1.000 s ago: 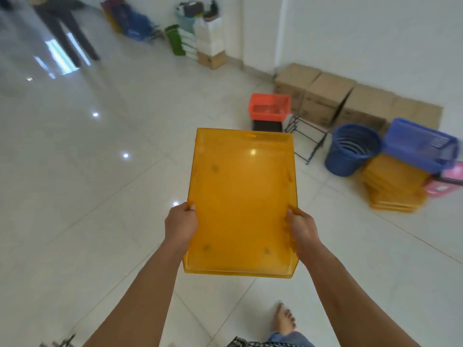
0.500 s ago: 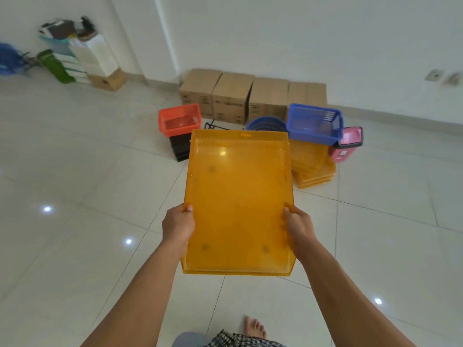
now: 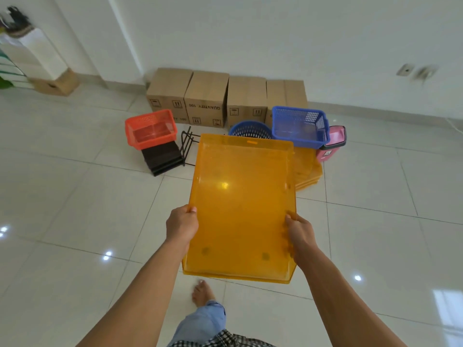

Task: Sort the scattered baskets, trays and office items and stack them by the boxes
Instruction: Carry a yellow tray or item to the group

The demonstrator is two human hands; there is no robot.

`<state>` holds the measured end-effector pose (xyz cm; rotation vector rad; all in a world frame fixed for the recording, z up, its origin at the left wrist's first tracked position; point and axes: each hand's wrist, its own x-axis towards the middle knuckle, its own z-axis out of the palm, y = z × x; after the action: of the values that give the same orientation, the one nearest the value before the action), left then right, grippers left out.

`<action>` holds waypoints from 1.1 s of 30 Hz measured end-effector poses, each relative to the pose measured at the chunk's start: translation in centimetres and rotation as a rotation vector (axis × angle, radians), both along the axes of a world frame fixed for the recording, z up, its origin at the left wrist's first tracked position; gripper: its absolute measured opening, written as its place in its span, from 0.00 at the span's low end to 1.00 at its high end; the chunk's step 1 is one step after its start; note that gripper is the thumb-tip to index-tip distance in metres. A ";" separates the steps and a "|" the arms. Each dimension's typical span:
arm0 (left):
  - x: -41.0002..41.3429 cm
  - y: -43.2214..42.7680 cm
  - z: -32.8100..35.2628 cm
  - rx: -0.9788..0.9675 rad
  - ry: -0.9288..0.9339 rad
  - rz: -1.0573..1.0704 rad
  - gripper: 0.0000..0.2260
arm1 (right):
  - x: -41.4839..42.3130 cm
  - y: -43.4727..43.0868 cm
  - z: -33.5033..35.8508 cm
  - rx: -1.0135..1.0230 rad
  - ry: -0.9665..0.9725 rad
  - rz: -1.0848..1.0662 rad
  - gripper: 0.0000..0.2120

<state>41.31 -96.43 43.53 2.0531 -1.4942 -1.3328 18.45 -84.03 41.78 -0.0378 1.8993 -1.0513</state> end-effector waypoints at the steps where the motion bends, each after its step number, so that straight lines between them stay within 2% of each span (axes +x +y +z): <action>1: 0.4 -1.5 0.0 0.012 -0.001 -0.002 0.11 | 0.4 -1.4 -0.1 0.011 -0.001 -0.008 0.21; 9: 3.9 -13.6 0.0 0.017 -0.073 -0.022 0.15 | 4.7 -12.5 -0.7 0.017 -0.021 -0.010 0.20; 18: 4.8 -24.0 -1.9 0.037 -0.102 0.018 0.10 | 4.3 -24.0 -3.8 -0.001 0.007 0.059 0.19; 21: 3.6 -27.6 -2.6 0.057 -0.107 0.032 0.09 | 3.0 -27.6 -5.2 -0.001 -0.005 0.066 0.20; 28: -2.3 -36.5 -3.7 0.132 -0.159 0.026 0.17 | -2.6 -35.9 -7.6 0.032 -0.072 0.074 0.20; 33: -8.2 -41.6 -4.8 0.207 -0.117 0.057 0.18 | -8.7 -41.6 -8.7 0.051 -0.080 0.113 0.18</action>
<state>33.11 -138.05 38.74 2.3199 -1.3830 -1.4200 9.79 -125.65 33.10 -0.0726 1.8293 -0.9149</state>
